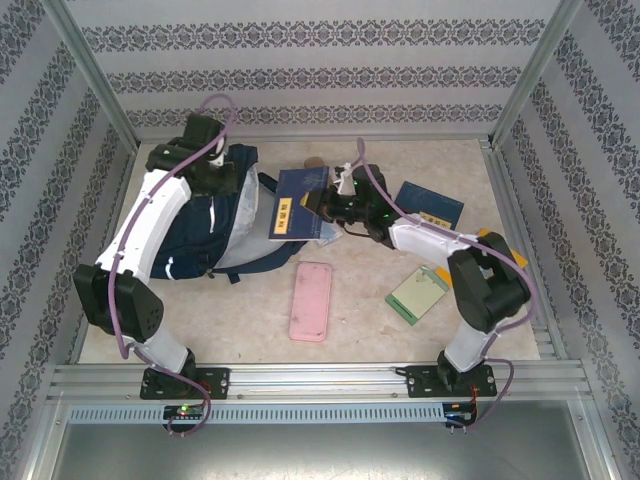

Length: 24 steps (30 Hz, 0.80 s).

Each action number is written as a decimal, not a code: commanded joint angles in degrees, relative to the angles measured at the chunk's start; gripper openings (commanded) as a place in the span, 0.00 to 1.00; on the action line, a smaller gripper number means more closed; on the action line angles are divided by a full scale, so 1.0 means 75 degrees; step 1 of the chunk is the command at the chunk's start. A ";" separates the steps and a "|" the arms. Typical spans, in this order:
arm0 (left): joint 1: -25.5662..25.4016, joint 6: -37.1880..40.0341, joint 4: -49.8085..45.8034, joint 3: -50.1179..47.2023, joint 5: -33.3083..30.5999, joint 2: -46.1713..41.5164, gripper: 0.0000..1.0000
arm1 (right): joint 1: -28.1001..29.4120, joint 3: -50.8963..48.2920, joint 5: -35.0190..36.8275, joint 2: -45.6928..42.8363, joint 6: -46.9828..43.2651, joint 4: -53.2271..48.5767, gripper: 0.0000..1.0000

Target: Pack the student bag

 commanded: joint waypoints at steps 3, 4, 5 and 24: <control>0.0476 -0.0118 0.0753 0.0468 0.1702 -0.0492 0.00 | 0.0528 0.1125 0.0255 0.1004 0.0640 0.1260 0.00; 0.0540 -0.0112 0.0786 0.0483 0.1842 -0.0517 0.00 | 0.0643 0.1361 0.0353 0.1248 0.0724 0.1310 0.00; 0.0590 -0.0123 0.0805 0.0492 0.1979 -0.0531 0.00 | 0.0729 0.1569 0.0431 0.1452 0.0787 0.1360 0.00; 0.1158 -0.0773 0.1284 0.0521 0.3559 -0.0583 0.00 | 0.2108 0.6776 0.1183 0.6149 0.2132 0.0734 0.00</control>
